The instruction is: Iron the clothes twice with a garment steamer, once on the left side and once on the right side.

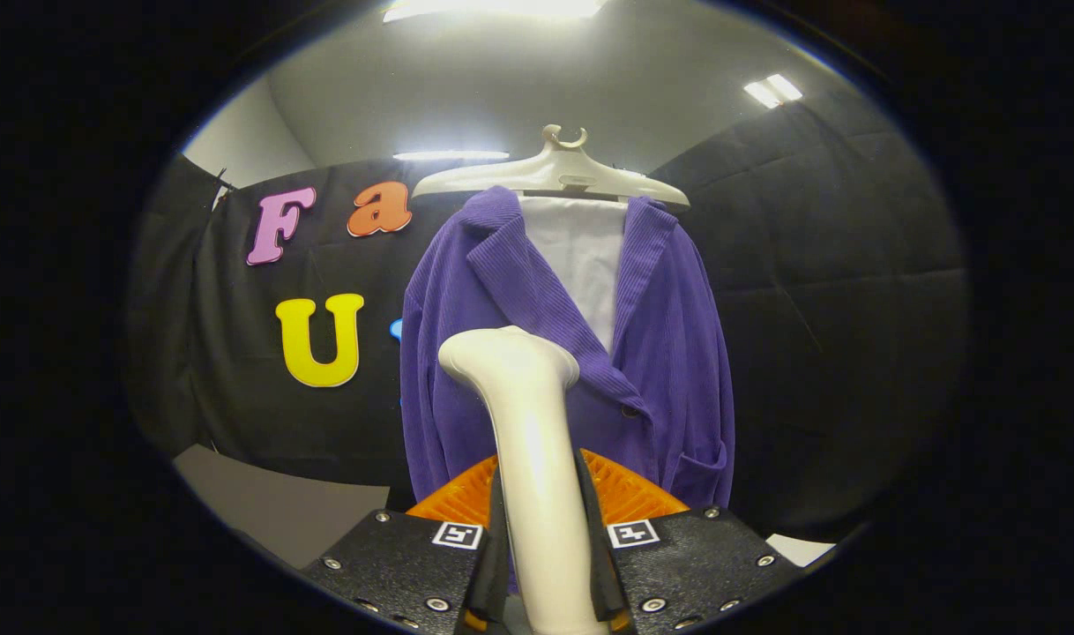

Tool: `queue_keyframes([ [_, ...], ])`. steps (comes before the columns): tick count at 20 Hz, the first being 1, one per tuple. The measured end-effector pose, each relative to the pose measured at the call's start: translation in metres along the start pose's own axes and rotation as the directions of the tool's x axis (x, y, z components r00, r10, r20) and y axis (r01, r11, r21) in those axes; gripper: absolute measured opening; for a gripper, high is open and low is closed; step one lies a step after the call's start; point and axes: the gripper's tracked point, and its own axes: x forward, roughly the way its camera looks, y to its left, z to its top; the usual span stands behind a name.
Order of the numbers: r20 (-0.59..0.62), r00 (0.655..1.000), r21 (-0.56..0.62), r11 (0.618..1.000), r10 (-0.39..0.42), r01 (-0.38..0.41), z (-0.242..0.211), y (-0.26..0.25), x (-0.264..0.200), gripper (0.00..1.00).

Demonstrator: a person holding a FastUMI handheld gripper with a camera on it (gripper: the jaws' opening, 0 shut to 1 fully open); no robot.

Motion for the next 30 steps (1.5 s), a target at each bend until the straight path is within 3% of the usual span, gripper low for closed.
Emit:
queue_keyframes([
  [5, -0.076, 0.997, -0.065, 0.998, -0.001, -0.004, -0.039, -0.001, -0.008, 0.38],
  [15, -0.193, 0.981, -0.072, 0.997, -0.018, 0.004, -0.105, -0.01, -0.011, 0.38],
  [24, -0.304, 0.952, -0.042, 0.999, -0.023, 0.011, -0.169, -0.018, -0.015, 0.38],
  [30, -0.301, 0.953, -0.008, 1.0, -0.016, 0.014, -0.18, -0.022, -0.017, 0.38],
])
